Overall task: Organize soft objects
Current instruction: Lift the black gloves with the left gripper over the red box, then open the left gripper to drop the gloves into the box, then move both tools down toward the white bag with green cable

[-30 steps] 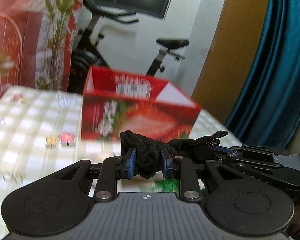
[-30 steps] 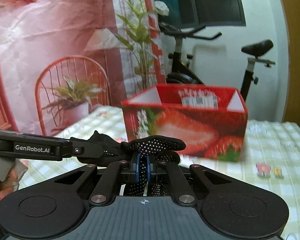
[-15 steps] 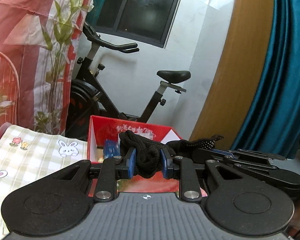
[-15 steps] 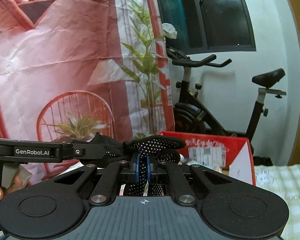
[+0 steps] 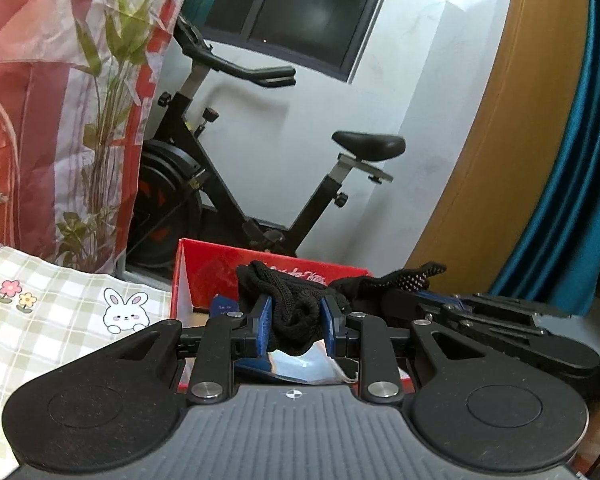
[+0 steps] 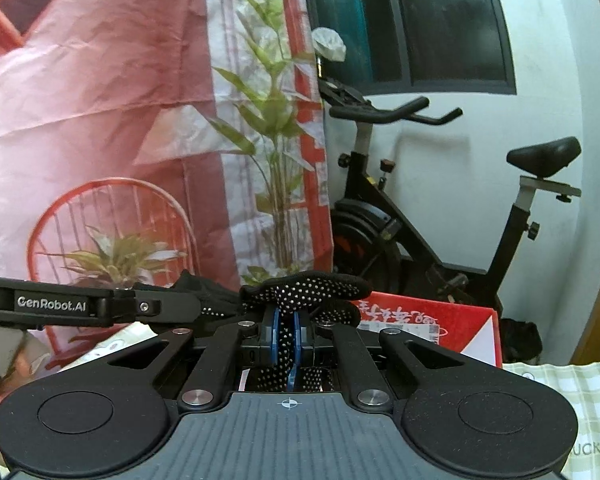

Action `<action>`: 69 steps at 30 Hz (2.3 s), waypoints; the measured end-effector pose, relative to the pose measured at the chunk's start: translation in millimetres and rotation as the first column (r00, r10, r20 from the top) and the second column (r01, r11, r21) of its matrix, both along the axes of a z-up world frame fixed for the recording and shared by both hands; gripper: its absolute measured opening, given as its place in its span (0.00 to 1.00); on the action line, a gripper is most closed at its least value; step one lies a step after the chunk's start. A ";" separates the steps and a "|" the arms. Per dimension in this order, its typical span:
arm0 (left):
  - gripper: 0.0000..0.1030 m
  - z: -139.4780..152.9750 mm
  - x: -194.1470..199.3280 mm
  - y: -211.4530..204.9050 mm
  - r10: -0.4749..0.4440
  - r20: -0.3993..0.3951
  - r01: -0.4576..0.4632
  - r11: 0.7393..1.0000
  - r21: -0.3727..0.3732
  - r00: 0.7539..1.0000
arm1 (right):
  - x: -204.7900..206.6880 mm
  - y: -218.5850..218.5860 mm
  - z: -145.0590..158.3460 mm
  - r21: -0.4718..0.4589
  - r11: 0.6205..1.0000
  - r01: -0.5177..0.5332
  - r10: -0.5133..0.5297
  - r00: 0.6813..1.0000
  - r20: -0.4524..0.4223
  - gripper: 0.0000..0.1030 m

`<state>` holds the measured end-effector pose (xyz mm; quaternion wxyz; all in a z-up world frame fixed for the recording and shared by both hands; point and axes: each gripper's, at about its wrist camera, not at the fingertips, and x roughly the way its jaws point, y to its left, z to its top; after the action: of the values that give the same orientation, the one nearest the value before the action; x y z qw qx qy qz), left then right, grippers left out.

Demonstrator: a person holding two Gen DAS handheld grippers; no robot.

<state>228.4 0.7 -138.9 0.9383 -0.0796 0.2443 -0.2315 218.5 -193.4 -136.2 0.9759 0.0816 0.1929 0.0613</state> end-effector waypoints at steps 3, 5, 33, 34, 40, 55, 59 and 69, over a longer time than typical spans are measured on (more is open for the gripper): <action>0.27 -6.9 18.0 -4.8 0.000 -0.025 0.000 1.000 0.010 1.000 | 18.9 -8.7 -8.6 0.005 1.000 0.004 -0.003 1.000 -0.026 0.07; 0.27 -12.0 30.3 -5.8 0.003 -0.044 -0.003 1.000 0.008 0.999 | 31.5 -15.1 -15.9 0.018 1.000 0.007 -0.006 0.999 -0.047 0.07; 0.56 -46.0 85.1 -16.7 0.058 -0.083 -0.043 0.985 0.169 0.995 | 110.1 -46.8 -89.8 -0.058 0.991 0.122 -0.134 0.933 -0.335 0.44; 0.58 -44.3 83.0 -16.8 0.058 -0.080 -0.044 0.984 0.170 0.995 | 105.9 -47.5 -87.6 -0.057 0.991 0.123 -0.135 0.935 -0.329 0.46; 0.67 -31.2 58.7 -15.5 0.055 -0.055 -0.043 0.981 0.190 0.997 | 79.9 -51.9 -67.3 -0.066 0.990 0.128 -0.142 0.944 -0.296 0.60; 0.70 -30.2 -14.9 9.0 0.053 -0.095 -0.034 0.980 0.198 0.994 | -14.1 -30.9 -42.0 -0.044 0.995 0.085 -0.093 0.969 -0.228 0.66; 0.70 -42.2 -25.5 7.0 0.037 -0.138 -0.012 0.983 0.183 0.990 | -29.6 -21.2 -48.8 -0.032 0.997 0.068 -0.074 0.969 -0.237 0.66; 0.69 -84.4 -38.2 -6.0 -0.009 -0.235 0.049 0.985 0.166 0.972 | -47.0 -0.7 -92.2 -0.027 0.999 0.045 -0.051 0.946 -0.319 0.65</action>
<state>190.2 -5.3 -223.3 0.9029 -0.0222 0.3730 -0.2126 171.6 -194.1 -228.5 0.9337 0.0855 0.3472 0.0216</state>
